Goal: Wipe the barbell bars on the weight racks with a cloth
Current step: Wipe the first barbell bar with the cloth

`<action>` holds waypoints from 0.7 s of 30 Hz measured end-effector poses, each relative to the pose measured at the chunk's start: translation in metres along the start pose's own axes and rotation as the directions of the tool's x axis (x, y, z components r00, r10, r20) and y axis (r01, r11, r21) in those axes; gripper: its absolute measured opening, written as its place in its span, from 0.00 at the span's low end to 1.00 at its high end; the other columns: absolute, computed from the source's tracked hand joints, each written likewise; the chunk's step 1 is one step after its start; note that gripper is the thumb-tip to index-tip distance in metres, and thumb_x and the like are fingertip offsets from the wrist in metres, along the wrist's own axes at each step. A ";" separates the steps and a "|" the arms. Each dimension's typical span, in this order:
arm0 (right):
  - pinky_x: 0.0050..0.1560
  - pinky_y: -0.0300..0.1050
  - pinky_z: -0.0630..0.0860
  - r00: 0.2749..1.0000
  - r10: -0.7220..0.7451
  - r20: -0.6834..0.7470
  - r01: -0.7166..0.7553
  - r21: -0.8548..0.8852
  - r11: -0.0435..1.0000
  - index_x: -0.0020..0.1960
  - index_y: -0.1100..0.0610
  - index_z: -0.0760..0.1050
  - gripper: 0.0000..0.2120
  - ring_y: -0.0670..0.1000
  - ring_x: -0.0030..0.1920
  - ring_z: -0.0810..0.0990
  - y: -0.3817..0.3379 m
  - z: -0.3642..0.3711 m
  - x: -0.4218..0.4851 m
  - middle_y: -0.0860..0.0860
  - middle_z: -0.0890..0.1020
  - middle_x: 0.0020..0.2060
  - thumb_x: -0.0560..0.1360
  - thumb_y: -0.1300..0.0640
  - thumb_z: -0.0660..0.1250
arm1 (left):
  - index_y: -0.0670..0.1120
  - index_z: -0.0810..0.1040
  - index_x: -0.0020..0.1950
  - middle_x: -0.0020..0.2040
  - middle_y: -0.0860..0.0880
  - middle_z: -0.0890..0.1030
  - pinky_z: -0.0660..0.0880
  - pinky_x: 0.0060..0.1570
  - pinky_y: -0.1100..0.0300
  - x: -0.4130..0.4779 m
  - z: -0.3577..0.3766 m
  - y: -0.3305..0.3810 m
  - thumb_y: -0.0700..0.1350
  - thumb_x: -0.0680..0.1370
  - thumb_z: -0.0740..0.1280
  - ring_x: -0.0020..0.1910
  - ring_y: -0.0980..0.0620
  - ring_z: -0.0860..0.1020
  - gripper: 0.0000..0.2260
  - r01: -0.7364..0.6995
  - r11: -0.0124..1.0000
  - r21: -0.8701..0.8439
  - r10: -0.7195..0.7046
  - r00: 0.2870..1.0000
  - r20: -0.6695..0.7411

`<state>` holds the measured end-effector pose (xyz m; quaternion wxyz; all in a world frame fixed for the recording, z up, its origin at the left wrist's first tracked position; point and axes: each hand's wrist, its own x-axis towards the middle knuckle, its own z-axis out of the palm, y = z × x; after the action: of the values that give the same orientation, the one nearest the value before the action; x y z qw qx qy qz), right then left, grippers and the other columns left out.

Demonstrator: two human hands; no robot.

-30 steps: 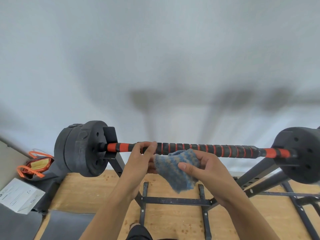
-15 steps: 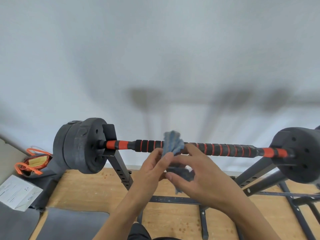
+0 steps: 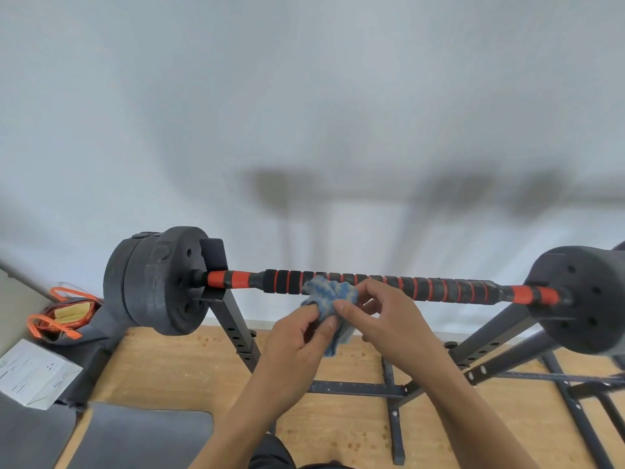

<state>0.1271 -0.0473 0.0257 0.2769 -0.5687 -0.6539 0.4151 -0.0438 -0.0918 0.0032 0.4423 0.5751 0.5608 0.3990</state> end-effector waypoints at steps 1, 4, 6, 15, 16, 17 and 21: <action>0.45 0.52 0.83 1.000 -0.010 -0.004 0.010 0.002 1.000 0.44 0.48 0.78 0.09 0.45 0.44 0.82 0.001 0.001 0.001 0.43 0.83 0.41 0.77 0.44 0.70 | 0.53 0.81 0.48 0.42 0.57 0.82 0.78 0.41 0.61 -0.002 -0.001 0.003 0.49 0.85 0.65 0.42 0.56 0.80 0.08 -0.031 0.999 0.006 0.031 1.000 -0.005; 0.44 0.52 0.84 0.999 -0.053 0.004 0.052 0.054 0.997 0.45 0.50 0.79 0.04 0.46 0.46 0.84 0.000 -0.001 -0.001 0.43 0.83 0.42 0.78 0.52 0.70 | 0.47 0.82 0.48 0.42 0.51 0.83 0.80 0.43 0.52 -0.002 -0.004 0.005 0.54 0.83 0.67 0.41 0.50 0.81 0.11 -0.058 0.998 -0.036 0.056 0.996 -0.063; 0.43 0.51 0.84 0.997 -0.077 0.027 0.074 0.095 0.993 0.46 0.52 0.79 0.03 0.48 0.45 0.85 -0.002 -0.003 -0.004 0.46 0.84 0.43 0.78 0.54 0.70 | 0.44 0.81 0.49 0.44 0.50 0.84 0.82 0.43 0.54 0.001 -0.006 0.000 0.49 0.82 0.70 0.44 0.50 0.84 0.08 -0.021 0.992 -0.121 0.006 0.993 -0.121; 0.46 0.47 0.84 0.991 -0.088 0.105 0.067 0.186 0.980 0.51 0.55 0.79 0.04 0.47 0.46 0.86 -0.010 -0.013 -0.013 0.47 0.88 0.43 0.79 0.54 0.70 | 0.41 0.82 0.55 0.51 0.43 0.86 0.81 0.59 0.50 0.003 -0.010 0.002 0.48 0.80 0.71 0.54 0.43 0.85 0.10 0.107 0.886 -0.451 -0.173 0.979 -0.108; 0.47 0.48 0.84 0.994 -0.077 0.084 0.059 0.198 0.978 0.50 0.56 0.79 0.04 0.48 0.46 0.86 -0.009 -0.016 -0.013 0.47 0.88 0.43 0.80 0.55 0.70 | 0.39 0.80 0.55 0.52 0.41 0.85 0.81 0.59 0.48 0.003 -0.012 0.001 0.45 0.81 0.71 0.53 0.42 0.84 0.09 0.095 0.864 -0.495 -0.186 0.973 -0.138; 0.48 0.48 0.84 0.996 -0.066 0.058 0.052 0.217 0.975 0.50 0.56 0.79 0.04 0.48 0.46 0.86 -0.007 -0.019 -0.013 0.48 0.88 0.44 0.80 0.56 0.69 | 0.37 0.78 0.56 0.52 0.38 0.84 0.80 0.57 0.48 0.004 -0.014 -0.001 0.41 0.82 0.70 0.52 0.42 0.84 0.08 0.079 0.846 -0.528 -0.194 0.967 -0.167; 0.43 0.40 0.81 0.999 -0.035 -0.040 0.043 0.224 0.974 0.50 0.55 0.80 0.02 0.47 0.41 0.85 -0.001 -0.034 -0.014 0.47 0.88 0.42 0.80 0.56 0.70 | 0.40 0.74 0.59 0.53 0.43 0.87 0.83 0.48 0.58 0.006 -0.030 -0.004 0.33 0.82 0.68 0.52 0.46 0.86 0.08 0.029 0.881 -0.472 -0.170 0.951 -0.260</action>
<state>0.1581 -0.0535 0.0450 0.3593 -0.5279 -0.6088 0.4706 -0.0730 -0.0837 0.0083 0.4983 0.3575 0.5380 0.5783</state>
